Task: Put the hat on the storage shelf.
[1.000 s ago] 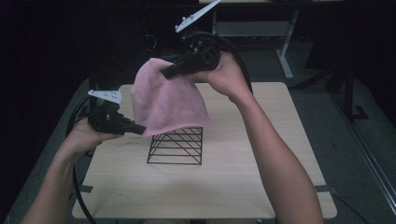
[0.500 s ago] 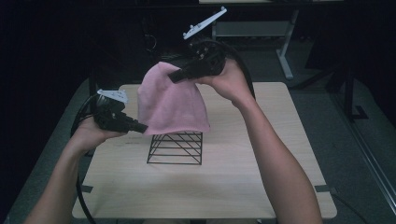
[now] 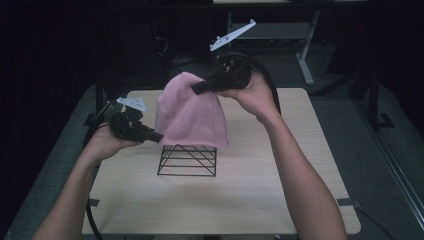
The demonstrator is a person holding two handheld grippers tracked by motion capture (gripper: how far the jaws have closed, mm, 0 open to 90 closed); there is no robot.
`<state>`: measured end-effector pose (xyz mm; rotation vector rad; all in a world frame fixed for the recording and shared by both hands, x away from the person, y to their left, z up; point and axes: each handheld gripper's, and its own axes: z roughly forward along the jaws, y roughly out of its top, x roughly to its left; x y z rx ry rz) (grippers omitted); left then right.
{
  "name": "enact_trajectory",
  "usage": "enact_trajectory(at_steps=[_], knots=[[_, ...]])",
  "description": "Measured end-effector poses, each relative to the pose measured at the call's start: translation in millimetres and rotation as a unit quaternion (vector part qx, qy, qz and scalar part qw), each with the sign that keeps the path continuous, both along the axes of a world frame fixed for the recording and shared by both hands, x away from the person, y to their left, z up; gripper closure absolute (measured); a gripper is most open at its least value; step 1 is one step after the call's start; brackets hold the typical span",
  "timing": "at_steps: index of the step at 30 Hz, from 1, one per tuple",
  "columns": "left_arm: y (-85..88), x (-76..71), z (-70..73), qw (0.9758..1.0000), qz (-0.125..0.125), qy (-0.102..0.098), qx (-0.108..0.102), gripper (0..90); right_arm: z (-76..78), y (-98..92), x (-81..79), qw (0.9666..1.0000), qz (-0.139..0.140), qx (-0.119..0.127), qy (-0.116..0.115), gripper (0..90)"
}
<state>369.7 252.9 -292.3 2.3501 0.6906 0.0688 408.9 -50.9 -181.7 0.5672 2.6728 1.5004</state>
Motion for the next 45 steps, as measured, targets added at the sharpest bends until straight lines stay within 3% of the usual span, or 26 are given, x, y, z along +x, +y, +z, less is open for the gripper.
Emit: enact_trajectory(at_steps=[4,9,12,21,45], knots=[[-1.4,-2.0,-1.2,0.9998,0.005,-0.004,0.021,82.2,-4.3,0.0,-1.3,1.0,0.002,-0.003,0.0,76.9],[4.1,-5.2,-7.5,0.9998,0.013,-0.002,0.012,82.2,-7.5,5.2,-3.3,0.9999,0.01,-0.004,0.003,76.5],[6.0,-8.2,-9.5,0.9996,0.013,-0.003,0.023,82.2,-10.0,9.5,-3.0,0.9998,0.016,-0.006,0.008,76.2],[14.1,-12.6,-17.2,0.9995,0.025,-0.001,0.02,82.2,-20.8,17.5,-0.6,0.9993,0.033,0.0,0.019,74.8],[15.1,-13.6,-49.3,0.9983,0.028,0.015,0.048,82.2,-57.6,18.3,-3.6,0.997,0.056,-0.001,0.053,71.9]])
